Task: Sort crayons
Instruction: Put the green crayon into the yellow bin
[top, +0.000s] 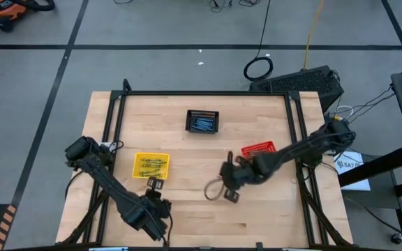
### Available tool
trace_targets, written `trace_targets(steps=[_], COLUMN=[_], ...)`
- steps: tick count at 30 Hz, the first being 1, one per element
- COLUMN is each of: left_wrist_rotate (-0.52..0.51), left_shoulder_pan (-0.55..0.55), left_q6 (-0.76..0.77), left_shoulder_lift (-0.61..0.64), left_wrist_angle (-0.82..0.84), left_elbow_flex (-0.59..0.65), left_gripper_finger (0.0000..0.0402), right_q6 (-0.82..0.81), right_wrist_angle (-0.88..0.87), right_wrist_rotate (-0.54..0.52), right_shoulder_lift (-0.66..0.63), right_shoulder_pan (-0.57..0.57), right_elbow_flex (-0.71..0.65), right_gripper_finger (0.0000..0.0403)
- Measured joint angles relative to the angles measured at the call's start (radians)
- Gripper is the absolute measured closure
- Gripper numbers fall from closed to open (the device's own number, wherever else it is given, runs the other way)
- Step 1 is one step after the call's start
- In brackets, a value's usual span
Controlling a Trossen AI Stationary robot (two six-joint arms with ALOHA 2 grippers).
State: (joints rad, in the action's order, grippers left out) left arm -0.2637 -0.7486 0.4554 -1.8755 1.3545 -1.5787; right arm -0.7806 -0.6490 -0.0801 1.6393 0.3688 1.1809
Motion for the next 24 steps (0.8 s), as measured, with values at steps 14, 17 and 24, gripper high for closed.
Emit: trace_targets(steps=[14,17,24], left_wrist_rotate=[-0.002,-0.028,-0.061], left_shoulder_pan=[0.048,0.052,0.034], left_q6=[0.117,0.182,0.395], left_shoulder_lift=[0.081,0.166,0.407], left_wrist_angle=[0.197,0.186,0.161], left_elbow_flex=[0.048,0.125,0.347], left_gripper_finger=[0.0322,0.0322,0.0322], right_q6=[0.346,0.351,0.375], right_wrist_angle=[0.495,0.564,0.618], right_wrist_rotate=[0.061,0.088,0.144], right_shoulder_lift=[0.057,0.065,0.122], right_shoulder_pan=[-0.254,-0.280,-0.319], right_elbow_flex=[0.002,0.002,0.065], right_gripper_finger=[0.0402,0.0402,0.0402])
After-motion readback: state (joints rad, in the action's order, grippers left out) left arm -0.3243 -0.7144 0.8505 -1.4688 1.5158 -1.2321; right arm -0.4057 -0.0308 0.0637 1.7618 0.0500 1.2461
